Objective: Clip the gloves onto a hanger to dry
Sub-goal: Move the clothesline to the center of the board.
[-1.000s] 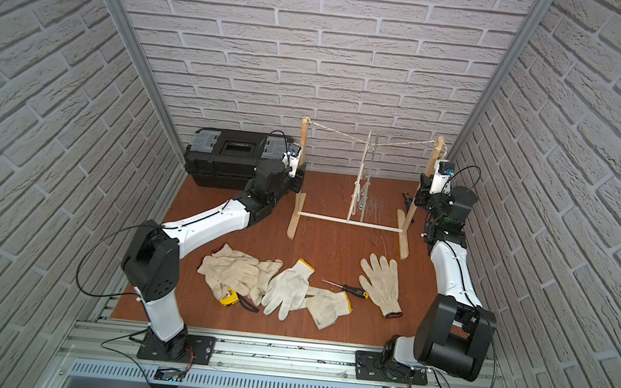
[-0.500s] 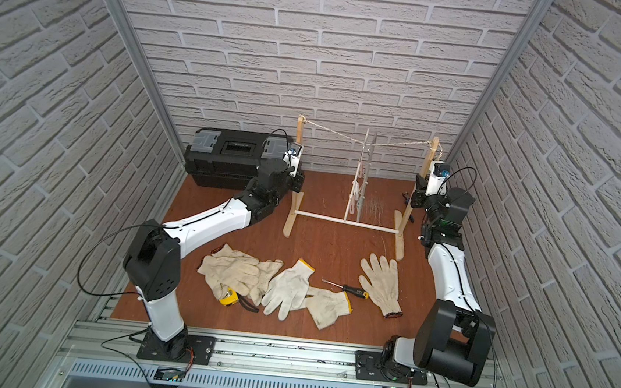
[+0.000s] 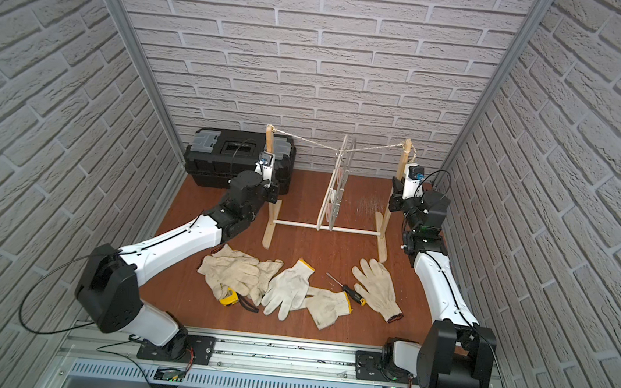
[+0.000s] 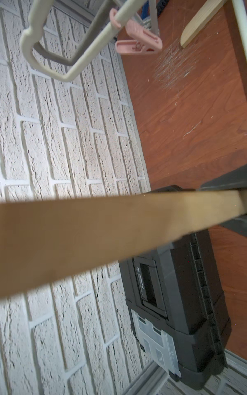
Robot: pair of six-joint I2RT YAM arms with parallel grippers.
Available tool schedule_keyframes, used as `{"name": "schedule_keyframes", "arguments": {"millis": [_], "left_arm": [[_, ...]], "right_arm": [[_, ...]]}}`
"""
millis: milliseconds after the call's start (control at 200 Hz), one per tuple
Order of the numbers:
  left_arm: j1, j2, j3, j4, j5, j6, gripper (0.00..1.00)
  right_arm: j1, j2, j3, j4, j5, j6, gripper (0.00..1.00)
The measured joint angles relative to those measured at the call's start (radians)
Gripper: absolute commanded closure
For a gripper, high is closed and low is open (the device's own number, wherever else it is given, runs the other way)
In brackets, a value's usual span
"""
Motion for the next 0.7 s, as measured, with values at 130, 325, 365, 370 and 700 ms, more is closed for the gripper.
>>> {"name": "schedule_keyframes", "arguments": {"millis": [130, 325, 365, 370, 700], "left_arm": [[0.042, -0.070, -0.058, -0.016, 0.004, -0.005, 0.88], [0.132, -0.120, -0.100, -0.023, 0.048, -0.004, 0.87], [0.149, -0.127, -0.104, -0.026, 0.059, -0.004, 0.87], [0.152, -0.128, -0.105, -0.026, 0.061, -0.004, 0.87], [0.289, -0.164, -0.120, -0.058, 0.156, -0.003, 0.85]], "right_arm": [[0.072, -0.008, -0.016, 0.021, 0.039, 0.001, 0.79], [0.170, 0.021, -0.015, 0.063, 0.093, 0.006, 0.77], [0.190, 0.035, -0.008, 0.075, 0.105, 0.006, 0.77], [0.192, 0.037, -0.007, 0.076, 0.107, 0.006, 0.77], [0.312, 0.107, 0.040, 0.067, 0.199, 0.028, 0.76]]}}
